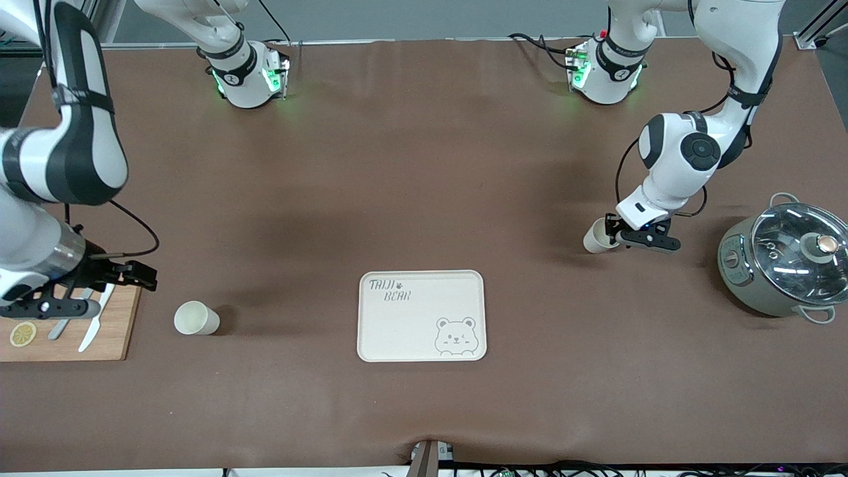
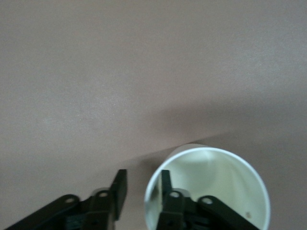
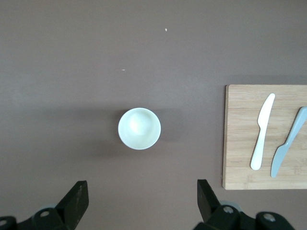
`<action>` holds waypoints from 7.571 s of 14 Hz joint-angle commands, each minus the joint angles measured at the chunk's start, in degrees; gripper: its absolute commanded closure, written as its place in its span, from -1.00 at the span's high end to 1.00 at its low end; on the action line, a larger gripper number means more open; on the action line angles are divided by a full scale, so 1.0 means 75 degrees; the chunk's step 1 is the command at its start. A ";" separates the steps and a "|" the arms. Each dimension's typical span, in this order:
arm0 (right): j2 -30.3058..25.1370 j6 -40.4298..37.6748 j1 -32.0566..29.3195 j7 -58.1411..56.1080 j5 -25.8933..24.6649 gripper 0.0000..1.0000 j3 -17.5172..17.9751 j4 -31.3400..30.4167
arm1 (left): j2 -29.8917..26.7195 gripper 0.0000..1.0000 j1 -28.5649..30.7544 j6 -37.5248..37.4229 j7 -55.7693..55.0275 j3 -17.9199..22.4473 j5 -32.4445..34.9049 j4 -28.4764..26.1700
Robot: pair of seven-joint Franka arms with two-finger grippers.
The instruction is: Place white IKEA cup upright on tray with both arms
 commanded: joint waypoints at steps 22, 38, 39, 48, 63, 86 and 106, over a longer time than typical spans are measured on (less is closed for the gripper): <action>0.2294 0.2198 -0.0627 -0.1280 0.0665 1.00 0.0051 0.0108 | 0.3326 -1.00 -0.2761 -0.5003 -0.6551 -0.0170 -0.0897 0.8127; 0.2576 0.2339 -0.0697 -0.1516 0.1274 1.00 0.0051 0.0038 | 0.5121 -1.00 -0.4156 -0.4065 -0.7586 0.0568 -0.0826 0.9243; 0.2576 0.2339 -0.0697 -0.1516 0.1274 1.00 0.0051 0.0026 | 0.5156 -1.00 -0.4156 -0.4065 -0.7586 0.0580 -0.0803 0.9243; 0.2576 0.2315 -0.0650 -0.1492 0.1274 -0.07 0.0051 0.0038 | 0.5098 1.00 -0.4145 -0.4030 -0.7597 0.0603 -0.0581 0.9208; 0.2354 0.1451 -0.0568 -0.1410 0.1286 -1.00 0.0109 0.0271 | 0.2933 1.00 -0.3092 -0.6616 -0.5937 0.0568 -0.0557 0.9010; 0.2857 0.1564 0.2982 0.6687 0.0853 -1.00 0.1188 0.2112 | -0.1440 1.00 0.0247 -0.6830 0.0659 0.0533 -0.0603 0.5283; 0.3783 0.2596 0.3487 0.7144 0.0407 -1.00 0.1176 0.2053 | -0.1090 1.00 0.0519 -0.8670 -0.0332 -0.0147 -0.0557 0.7322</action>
